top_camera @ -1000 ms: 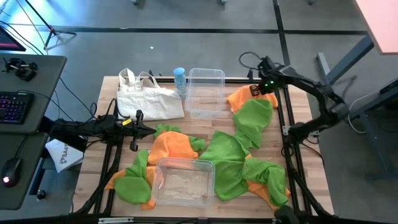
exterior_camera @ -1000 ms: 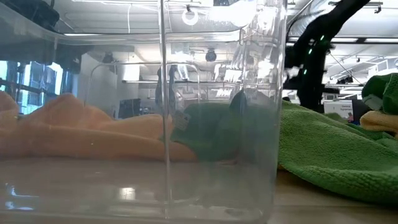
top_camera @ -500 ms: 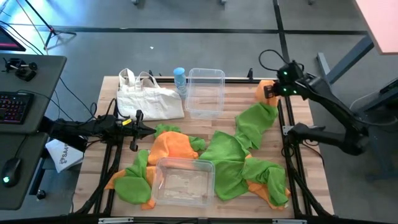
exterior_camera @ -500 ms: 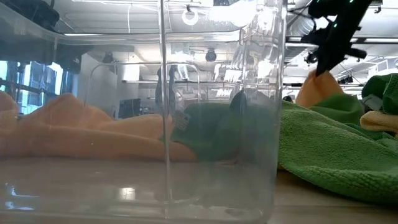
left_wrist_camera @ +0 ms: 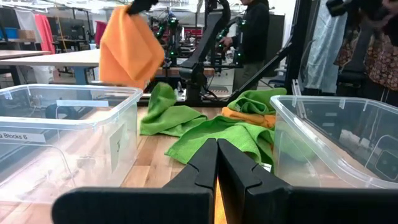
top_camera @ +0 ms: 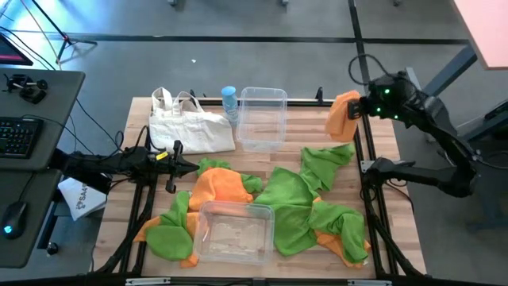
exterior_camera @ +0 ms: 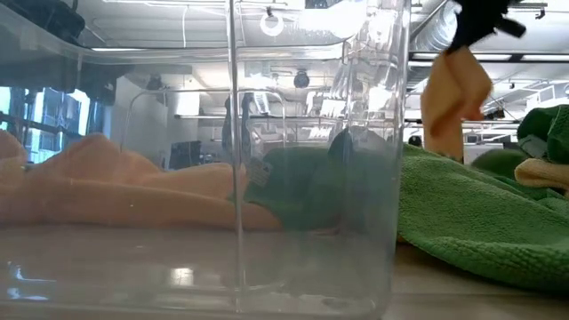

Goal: Sort microfiber towel by color & place in baskets
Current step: Put the orange microfiber cloth into the top transparent bin

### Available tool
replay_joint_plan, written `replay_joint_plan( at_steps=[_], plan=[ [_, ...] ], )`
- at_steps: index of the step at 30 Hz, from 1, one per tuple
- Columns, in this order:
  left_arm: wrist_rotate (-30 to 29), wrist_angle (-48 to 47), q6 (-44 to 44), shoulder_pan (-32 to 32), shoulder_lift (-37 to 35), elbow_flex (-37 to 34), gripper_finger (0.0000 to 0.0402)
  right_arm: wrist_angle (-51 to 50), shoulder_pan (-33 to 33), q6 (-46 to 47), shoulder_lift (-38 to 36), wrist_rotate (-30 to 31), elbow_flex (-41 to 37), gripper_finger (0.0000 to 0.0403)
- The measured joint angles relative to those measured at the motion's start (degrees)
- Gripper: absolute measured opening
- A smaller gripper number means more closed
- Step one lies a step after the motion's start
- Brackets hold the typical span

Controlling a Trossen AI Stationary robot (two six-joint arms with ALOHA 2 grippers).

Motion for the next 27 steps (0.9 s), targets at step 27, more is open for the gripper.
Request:
replay_joint_plan(
  at_steps=[27],
  plan=[
    [0.0, 0.0, 0.0, 0.0, 0.0, 0.0, 0.0, 7.6, 17.2, -16.4, 39.0, -2.2, 39.6, 0.0]
  ],
)
